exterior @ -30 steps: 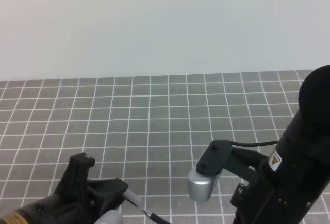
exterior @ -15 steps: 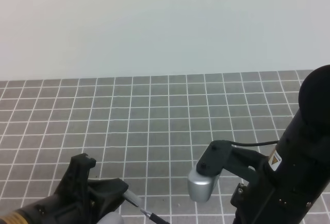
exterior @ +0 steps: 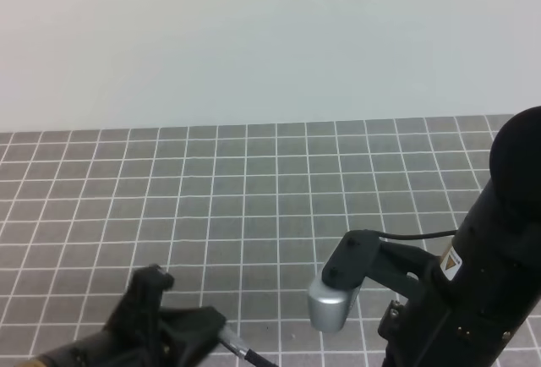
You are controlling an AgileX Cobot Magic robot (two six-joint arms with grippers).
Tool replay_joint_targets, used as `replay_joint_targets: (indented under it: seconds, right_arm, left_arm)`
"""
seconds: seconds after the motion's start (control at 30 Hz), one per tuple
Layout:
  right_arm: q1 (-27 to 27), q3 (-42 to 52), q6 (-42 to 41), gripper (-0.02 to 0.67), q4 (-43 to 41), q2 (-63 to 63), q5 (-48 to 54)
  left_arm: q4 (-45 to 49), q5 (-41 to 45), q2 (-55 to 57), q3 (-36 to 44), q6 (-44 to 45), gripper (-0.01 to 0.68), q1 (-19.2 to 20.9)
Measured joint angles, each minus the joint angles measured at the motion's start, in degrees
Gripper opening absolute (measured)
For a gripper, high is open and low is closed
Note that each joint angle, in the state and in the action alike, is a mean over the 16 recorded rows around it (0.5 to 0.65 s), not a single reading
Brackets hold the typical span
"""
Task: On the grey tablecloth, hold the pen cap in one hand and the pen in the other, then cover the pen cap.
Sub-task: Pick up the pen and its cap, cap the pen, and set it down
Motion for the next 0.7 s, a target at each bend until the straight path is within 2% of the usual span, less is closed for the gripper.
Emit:
replay_joint_targets:
  seconds: [0.27,0.7]
  right_arm:
    - [0.0,0.0,0.7,-0.004,0.0,0.0,1.2]
    - [0.0,0.0,1.3,-0.004,-0.2,0.0,2.8]
  left_arm:
    - [1.8,-0.1,0.0,0.0,-2.1,0.076,-1.7]
    - [4.6,-1.1,0.0,0.0,-5.4,0.071,1.1]
